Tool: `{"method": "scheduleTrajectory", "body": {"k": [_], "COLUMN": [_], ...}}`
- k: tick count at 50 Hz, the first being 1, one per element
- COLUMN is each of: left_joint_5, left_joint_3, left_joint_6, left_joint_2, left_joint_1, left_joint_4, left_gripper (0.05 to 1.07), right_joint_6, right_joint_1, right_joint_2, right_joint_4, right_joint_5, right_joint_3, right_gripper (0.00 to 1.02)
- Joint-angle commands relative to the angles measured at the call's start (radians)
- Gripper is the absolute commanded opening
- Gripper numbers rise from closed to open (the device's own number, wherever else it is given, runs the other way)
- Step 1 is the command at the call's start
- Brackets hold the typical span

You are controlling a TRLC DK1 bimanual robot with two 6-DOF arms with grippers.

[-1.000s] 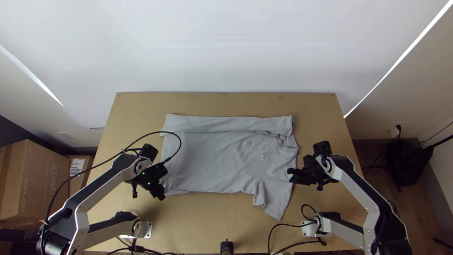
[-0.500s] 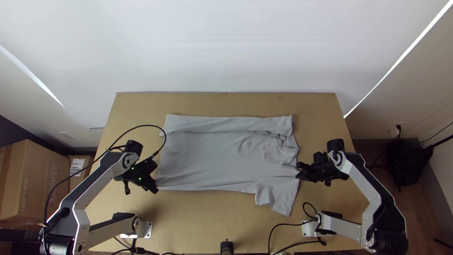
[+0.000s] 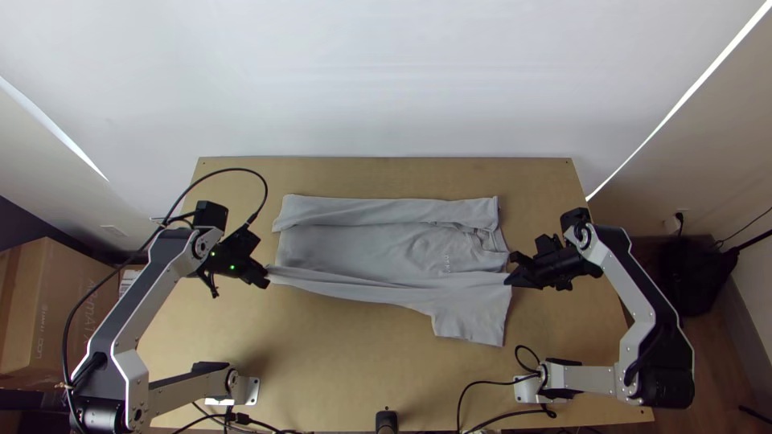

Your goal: Fold the t-shirt

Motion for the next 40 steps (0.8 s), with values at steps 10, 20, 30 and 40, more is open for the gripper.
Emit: {"method": "scheduleTrajectory", "body": {"k": [10,20,30,40], "left_joint_5": [0.012,0.015,0.015,0.013], "left_joint_3": [0.165,0.343,0.535,0.705], "left_joint_6": [-0.046,-0.1,-0.149,-0.154], "left_joint_2": [0.129,0.259,0.4,0.548], "left_joint_1": [-0.002,-0.005,-0.026,-0.04], "left_joint_4": [0.023,0.036,0.047,0.042], "left_gripper": [0.08,0.08,0.08,0.08], "right_joint_6": [-0.021,-0.019,-0.012,0.007], "right_joint_1": [0.011,0.013,0.024,0.027], "right_joint_2": [0.145,0.291,0.419,0.546], "right_joint_4": [-0.035,-0.037,-0.044,-0.063], "right_joint_5": [-0.007,-0.007,-0.007,-0.005], "right_joint_3": [0.191,0.338,0.508,0.703], "right_gripper": [0.02,0.02,0.02,0.02]}}
